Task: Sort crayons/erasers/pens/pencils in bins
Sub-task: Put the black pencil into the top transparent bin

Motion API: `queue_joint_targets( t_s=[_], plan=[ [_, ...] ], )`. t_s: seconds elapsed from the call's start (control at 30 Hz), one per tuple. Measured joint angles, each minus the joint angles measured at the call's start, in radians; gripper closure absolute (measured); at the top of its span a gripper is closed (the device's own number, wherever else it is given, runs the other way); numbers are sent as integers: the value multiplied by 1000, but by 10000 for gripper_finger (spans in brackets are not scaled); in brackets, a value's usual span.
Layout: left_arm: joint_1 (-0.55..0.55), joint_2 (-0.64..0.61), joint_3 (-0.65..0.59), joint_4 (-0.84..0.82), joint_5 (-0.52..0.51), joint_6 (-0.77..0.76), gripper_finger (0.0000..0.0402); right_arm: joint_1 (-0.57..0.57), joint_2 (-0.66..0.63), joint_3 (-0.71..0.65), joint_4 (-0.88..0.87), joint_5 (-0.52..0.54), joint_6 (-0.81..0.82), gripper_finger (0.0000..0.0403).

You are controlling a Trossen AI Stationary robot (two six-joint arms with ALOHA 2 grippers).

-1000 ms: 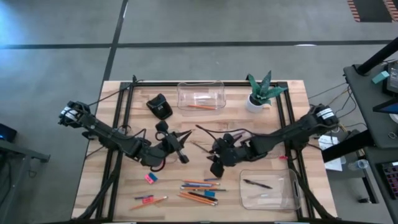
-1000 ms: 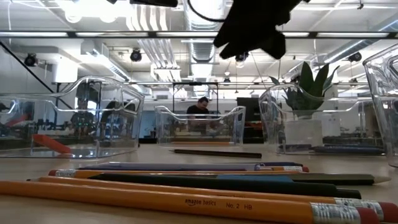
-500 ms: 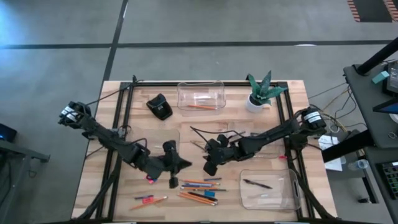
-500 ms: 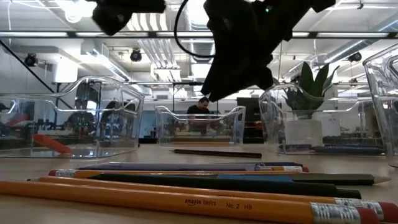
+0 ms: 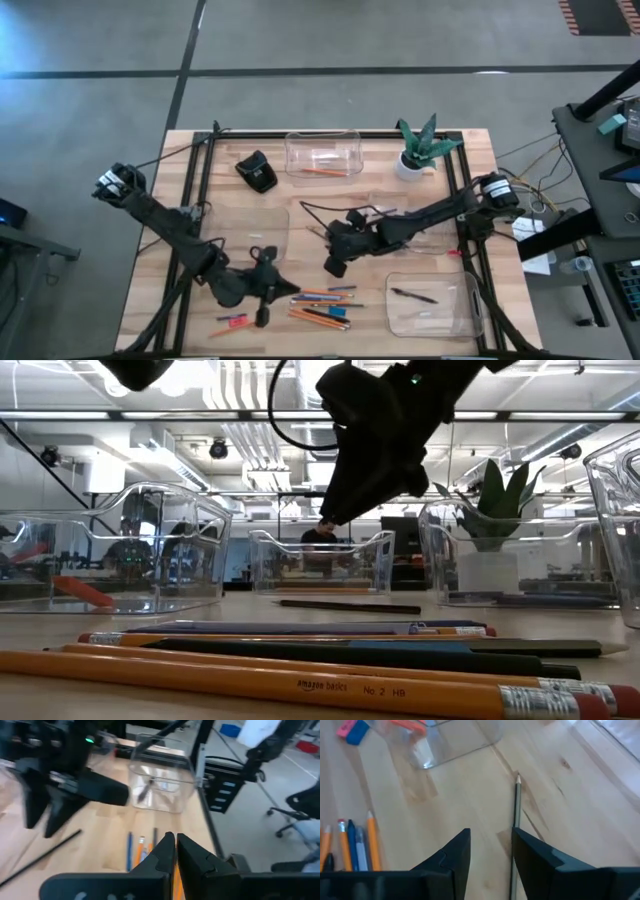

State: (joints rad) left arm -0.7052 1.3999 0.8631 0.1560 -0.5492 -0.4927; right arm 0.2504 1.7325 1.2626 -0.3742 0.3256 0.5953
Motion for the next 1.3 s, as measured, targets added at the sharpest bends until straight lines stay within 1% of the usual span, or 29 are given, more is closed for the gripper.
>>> queue_joint_targets(
  t_s=[0.1,0.23,0.47,0.6,0.7,0.9,1.17,1.3],
  plan=[
    [-24,-1,0,2,3,0,400,-1,16,72,-98,1,31,249],
    [-39,-8,2,21,6,-2,400,-2,51,181,-183,6,41,238],
    [-59,-11,2,28,5,-3,400,-41,195,355,-364,4,35,237],
    [-79,-11,1,28,5,-26,400,-73,280,436,-442,-63,32,237],
    [-99,-11,0,28,5,-26,400,-89,338,486,-482,-90,6,236],
    [-130,-11,0,29,5,-27,400,-120,429,581,-571,-90,-21,236],
    [-141,-11,0,30,2,-27,400,-149,505,666,-651,-94,-73,236],
    [-141,-11,0,30,2,-27,400,-164,529,687,-670,-97,-94,236]
  ],
)
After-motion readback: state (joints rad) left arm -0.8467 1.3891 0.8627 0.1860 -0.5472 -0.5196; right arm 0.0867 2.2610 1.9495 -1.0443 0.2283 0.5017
